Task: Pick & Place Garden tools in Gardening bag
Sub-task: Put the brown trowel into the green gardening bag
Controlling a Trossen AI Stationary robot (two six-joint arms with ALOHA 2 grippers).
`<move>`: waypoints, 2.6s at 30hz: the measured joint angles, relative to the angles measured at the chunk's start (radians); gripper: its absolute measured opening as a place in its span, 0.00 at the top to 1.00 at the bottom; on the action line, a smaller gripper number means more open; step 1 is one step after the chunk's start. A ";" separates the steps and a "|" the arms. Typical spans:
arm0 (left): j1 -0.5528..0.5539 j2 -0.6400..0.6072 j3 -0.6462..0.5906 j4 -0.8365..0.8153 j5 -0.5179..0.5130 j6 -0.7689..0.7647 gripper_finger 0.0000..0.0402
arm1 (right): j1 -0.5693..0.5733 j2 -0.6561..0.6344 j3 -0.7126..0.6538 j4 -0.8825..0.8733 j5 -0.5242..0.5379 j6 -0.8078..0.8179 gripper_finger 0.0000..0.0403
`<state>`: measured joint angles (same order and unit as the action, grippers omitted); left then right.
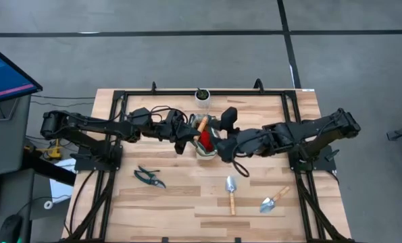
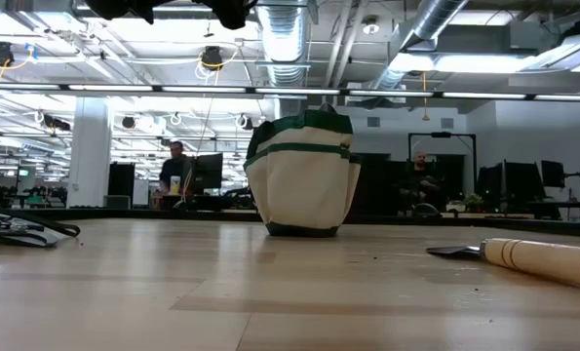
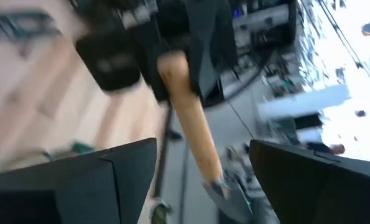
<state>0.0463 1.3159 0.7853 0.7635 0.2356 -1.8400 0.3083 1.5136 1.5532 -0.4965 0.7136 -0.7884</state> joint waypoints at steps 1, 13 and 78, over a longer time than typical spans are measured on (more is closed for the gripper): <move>0.000 0.000 0.000 0.000 0.000 0.000 0.88 | -0.005 0.000 0.000 0.010 -0.020 0.005 0.38; 0.000 0.000 0.000 0.001 0.001 0.002 0.87 | -0.062 0.064 -0.001 0.014 -0.036 -0.004 0.38; 0.076 -0.087 -0.007 0.085 0.003 0.268 0.65 | -0.368 -0.561 -0.521 0.297 -0.664 0.558 0.85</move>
<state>0.1220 1.2286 0.7785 0.8483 0.2382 -1.5716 -0.0599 0.9527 1.0322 -0.1990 0.0494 -0.2304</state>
